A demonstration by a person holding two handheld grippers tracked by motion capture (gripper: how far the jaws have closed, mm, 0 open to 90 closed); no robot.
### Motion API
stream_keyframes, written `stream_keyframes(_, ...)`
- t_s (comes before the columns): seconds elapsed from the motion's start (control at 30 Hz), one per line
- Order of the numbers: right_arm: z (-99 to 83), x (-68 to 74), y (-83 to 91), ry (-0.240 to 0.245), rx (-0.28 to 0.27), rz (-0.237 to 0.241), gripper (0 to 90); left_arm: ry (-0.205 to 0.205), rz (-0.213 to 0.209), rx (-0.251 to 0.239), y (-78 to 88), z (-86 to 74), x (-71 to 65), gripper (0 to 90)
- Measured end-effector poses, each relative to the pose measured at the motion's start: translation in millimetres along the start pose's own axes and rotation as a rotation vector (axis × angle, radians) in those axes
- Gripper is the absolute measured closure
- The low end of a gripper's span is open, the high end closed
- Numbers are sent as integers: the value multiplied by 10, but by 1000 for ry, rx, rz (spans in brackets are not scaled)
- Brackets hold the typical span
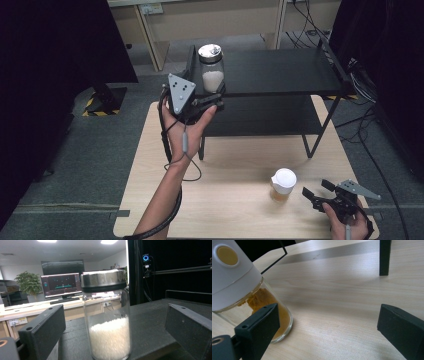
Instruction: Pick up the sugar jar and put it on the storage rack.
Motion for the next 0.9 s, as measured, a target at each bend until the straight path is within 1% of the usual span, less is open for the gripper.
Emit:
stream_keyframes(0.13,-2,5,1,1,-1,1,47,0,-13,2,81,-39,4,29)
stream_keyframes(0.2,-3,4,1,1,-1,1,46,4,-14,2,96,-48,5,28)
stream_keyframes(0.33,-3,3,1,0,-1,1,46,0,-25,0,158,-82,-4,29)
stream_keyframes(0.43,-2,1,0,-1,-1,2,46,-8,-34,1,216,-120,-13,28)
stream_keyframes(0.5,-2,2,1,-1,-1,2,46,-21,-39,3,249,-148,-20,28)
stream_keyframes(0.63,0,3,-1,0,1,2,47,-23,-48,13,323,-225,-18,27)
stream_keyframes(0.7,-1,3,-1,-1,1,3,46,-31,-57,23,365,-263,-16,27)
stream_keyframes(0.9,1,4,-1,-2,3,3,47,-38,-84,39,506,-431,-61,26)
Point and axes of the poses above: each handheld gripper's, and its own axes: y roughly backward along the jaws, z roughly out of its top, x roughly to its left, the point moved 4 cm from there along -y, roughly forward along the jaws, and after that the axes turned 15 degrees about -x, right-handed, at the moved point
